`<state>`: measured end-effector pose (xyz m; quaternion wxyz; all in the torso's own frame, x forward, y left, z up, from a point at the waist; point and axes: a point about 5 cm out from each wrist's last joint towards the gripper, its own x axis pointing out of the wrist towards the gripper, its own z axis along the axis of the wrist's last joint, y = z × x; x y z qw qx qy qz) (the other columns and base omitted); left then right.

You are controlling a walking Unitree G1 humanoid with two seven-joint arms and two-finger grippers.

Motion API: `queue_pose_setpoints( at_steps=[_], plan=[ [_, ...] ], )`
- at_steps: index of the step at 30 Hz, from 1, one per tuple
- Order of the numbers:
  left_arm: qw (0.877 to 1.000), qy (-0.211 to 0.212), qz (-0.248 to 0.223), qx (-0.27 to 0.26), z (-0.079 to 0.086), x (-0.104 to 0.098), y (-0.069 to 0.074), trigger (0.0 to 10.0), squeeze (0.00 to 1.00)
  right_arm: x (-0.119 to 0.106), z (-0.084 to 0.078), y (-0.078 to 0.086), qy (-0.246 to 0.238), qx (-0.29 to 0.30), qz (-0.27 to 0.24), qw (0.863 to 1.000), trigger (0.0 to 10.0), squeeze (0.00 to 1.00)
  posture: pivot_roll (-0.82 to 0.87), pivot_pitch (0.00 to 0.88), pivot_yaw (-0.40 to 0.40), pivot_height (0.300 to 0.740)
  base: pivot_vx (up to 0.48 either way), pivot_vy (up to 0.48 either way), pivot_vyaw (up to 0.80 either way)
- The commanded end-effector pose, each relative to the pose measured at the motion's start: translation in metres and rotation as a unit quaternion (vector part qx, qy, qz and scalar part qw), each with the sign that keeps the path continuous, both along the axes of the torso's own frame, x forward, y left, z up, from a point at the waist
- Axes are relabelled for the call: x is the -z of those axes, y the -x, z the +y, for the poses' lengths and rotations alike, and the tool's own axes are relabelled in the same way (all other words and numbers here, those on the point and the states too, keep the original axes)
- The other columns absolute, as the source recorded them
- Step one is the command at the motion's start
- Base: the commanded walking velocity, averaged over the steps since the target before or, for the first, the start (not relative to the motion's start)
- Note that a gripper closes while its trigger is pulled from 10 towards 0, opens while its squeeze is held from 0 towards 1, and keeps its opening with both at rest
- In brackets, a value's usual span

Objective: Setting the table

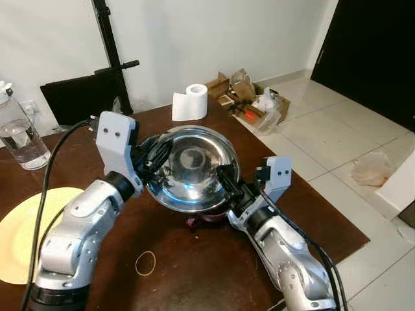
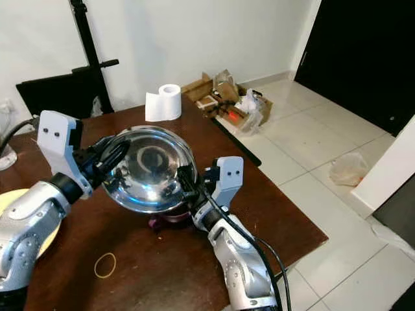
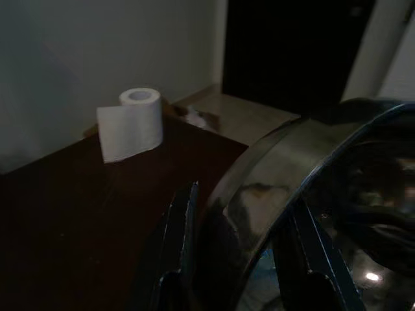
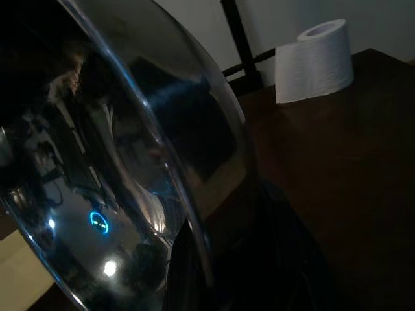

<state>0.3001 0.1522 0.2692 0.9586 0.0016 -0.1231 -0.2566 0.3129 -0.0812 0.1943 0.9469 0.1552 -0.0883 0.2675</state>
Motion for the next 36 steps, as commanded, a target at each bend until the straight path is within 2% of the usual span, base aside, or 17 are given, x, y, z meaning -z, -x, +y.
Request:
queue_pose_setpoints(
  at_steps=[1, 2, 5, 6, 9, 10, 11, 13, 14, 17, 20, 22, 24, 28, 29, 32, 36],
  plan=[
    [0.998, 0.003, -0.007, 0.057, -0.001, -0.007, 0.012, 10.0, 0.00, -0.001, 0.000, 0.001, 0.001, 0.007, -0.007, 1.000, 0.0, 0.00, 0.04, 0.116, 0.091, 0.740, 0.000, 0.000, 0.00],
    [0.998, 0.003, -0.007, 0.057, -0.001, -0.007, 0.012, 10.0, 0.00, -0.001, 0.000, 0.001, 0.001, 0.007, -0.007, 1.000, 0.0, 0.00, 0.04, 0.116, 0.091, 0.740, 0.000, 0.000, 0.00],
    [0.993, 0.034, -0.005, 0.111, 0.016, -0.021, 0.028, 10.0, 0.00, -0.005, -0.017, 0.001, -0.011, 0.048, -0.014, 0.999, 0.0, 0.00, 0.05, 0.116, 0.088, 0.740, 0.000, 0.000, 0.00],
    [0.989, 0.065, -0.002, 0.135, 0.024, -0.026, 0.034, 10.0, 0.00, -0.009, -0.028, 0.000, -0.024, 0.077, -0.016, 0.997, 0.0, 0.00, 0.05, 0.116, 0.088, 0.740, 0.000, 0.000, 0.00],
    [0.985, 0.085, -0.001, 0.149, 0.028, -0.028, 0.039, 10.0, 0.00, -0.014, -0.038, -0.001, -0.033, 0.104, -0.022, 0.994, 0.0, 0.00, 0.05, 0.115, 0.088, 0.740, 0.000, 0.000, 0.00],
    [0.984, 0.090, 0.000, 0.151, 0.028, -0.028, 0.040, 10.0, 0.00, -0.015, -0.040, -0.001, -0.035, 0.111, -0.025, 0.993, 1.1, 0.00, 0.05, 0.115, 0.088, 0.740, 0.000, 0.000, 0.00],
    [0.985, 0.090, 0.002, 0.144, 0.031, -0.027, 0.040, 10.0, 0.00, -0.018, -0.045, -0.001, -0.041, 0.123, -0.029, 0.991, 5.0, 0.00, 0.04, 0.114, 0.086, 0.740, 0.000, 0.000, 0.00],
    [0.986, 0.090, 0.003, 0.138, 0.033, -0.027, 0.041, 10.0, 0.00, -0.021, -0.048, -0.001, -0.044, 0.130, -0.032, 0.990, 5.0, 0.00, 0.04, 0.114, 0.086, 0.740, 0.000, 0.000, 0.00],
    [0.990, 0.082, 0.009, 0.111, 0.038, -0.023, 0.038, 10.0, 0.00, -0.025, -0.052, -0.001, -0.049, 0.138, -0.039, 0.988, 10.0, 0.00, 0.04, 0.110, 0.084, 0.740, 0.000, 0.000, 0.00],
    [0.998, 0.045, 0.036, 0.016, 0.045, -0.003, 0.023, 10.0, 0.00, -0.039, -0.055, 0.004, -0.066, 0.144, -0.060, 0.986, 10.0, 0.00, 0.04, 0.104, 0.081, 0.740, 0.000, 0.000, 0.00],
    [0.997, -0.018, 0.058, -0.047, 0.034, 0.021, 0.012, 10.0, 0.00, -0.048, -0.052, 0.011, -0.076, 0.145, -0.076, 0.984, 10.0, 0.00, 0.03, 0.098, 0.080, 0.740, 0.000, 0.000, 0.00],
    [0.996, -0.037, 0.060, -0.062, 0.023, 0.033, 0.009, 10.0, 0.00, -0.048, -0.052, 0.016, -0.069, 0.153, -0.084, 0.982, 10.0, 0.00, 0.02, 0.088, 0.081, 0.740, 0.000, 0.000, 0.00],
    [0.995, -0.029, 0.066, -0.068, 0.017, 0.039, 0.008, 10.0, 0.00, -0.048, -0.052, 0.018, -0.061, 0.160, -0.088, 0.981, 10.0, 0.00, 0.01, 0.084, 0.083, 0.740, 0.000, 0.000, 0.00],
    [0.987, 0.048, 0.121, -0.089, -0.002, 0.063, 0.006, 10.0, 0.00, -0.046, -0.052, 0.026, -0.018, 0.196, -0.107, 0.975, 10.0, 0.00, -0.01, 0.077, 0.092, 0.740, 0.000, 0.000, 0.00],
    [0.987, 0.048, 0.121, -0.089, -0.002, 0.063, 0.006, 10.0, 0.00, -0.046, -0.052, 0.026, -0.018, 0.196, -0.107, 0.975, 10.0, 0.00, -0.01, 0.077, 0.092, 0.740, 0.000, 0.000, 0.00],
    [0.988, 0.044, 0.114, -0.095, -0.017, 0.071, 0.005, 10.0, 0.00, -0.045, -0.053, 0.028, -0.008, 0.213, -0.107, 0.971, 10.0, 0.00, -0.02, 0.075, 0.093, 0.740, 0.000, 0.000, 0.00],
    [0.988, 0.052, 0.108, -0.100, -0.029, 0.074, 0.003, 10.0, 0.00, -0.043, -0.052, 0.028, -0.002, 0.218, -0.102, 0.970, 10.0, 0.00, -0.02, 0.062, 0.091, 0.740, 0.000, 0.000, 0.00]
  ],
)
